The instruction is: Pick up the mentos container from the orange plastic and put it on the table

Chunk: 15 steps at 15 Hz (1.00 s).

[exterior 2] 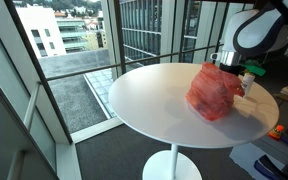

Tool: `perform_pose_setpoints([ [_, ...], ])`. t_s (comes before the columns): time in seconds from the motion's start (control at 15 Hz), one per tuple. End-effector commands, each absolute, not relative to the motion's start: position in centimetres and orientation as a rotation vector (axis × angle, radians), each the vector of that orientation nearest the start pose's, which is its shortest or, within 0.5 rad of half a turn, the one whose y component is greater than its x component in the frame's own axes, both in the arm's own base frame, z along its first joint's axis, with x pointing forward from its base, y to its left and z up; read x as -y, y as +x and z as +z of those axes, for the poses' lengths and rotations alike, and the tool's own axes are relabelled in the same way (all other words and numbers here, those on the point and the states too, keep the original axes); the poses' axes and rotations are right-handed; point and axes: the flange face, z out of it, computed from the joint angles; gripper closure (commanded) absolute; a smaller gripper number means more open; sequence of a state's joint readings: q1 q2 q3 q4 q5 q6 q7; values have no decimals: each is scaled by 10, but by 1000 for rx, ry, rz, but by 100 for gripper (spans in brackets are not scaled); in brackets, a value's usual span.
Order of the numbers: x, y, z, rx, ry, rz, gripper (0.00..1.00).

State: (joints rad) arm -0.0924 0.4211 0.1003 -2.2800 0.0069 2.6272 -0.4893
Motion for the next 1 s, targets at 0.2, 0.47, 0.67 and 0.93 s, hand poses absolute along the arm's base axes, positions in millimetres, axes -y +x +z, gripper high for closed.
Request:
perform_pose_setpoints([
  [0.2,-21,520,157,739,-3012,153,0],
  [0.47,-24,519,155,744,-3019,163,0],
  [0.67,-22,520,155,738,-3024,171,33],
  [0.93,-19,520,157,731,-3025,176,65],
])
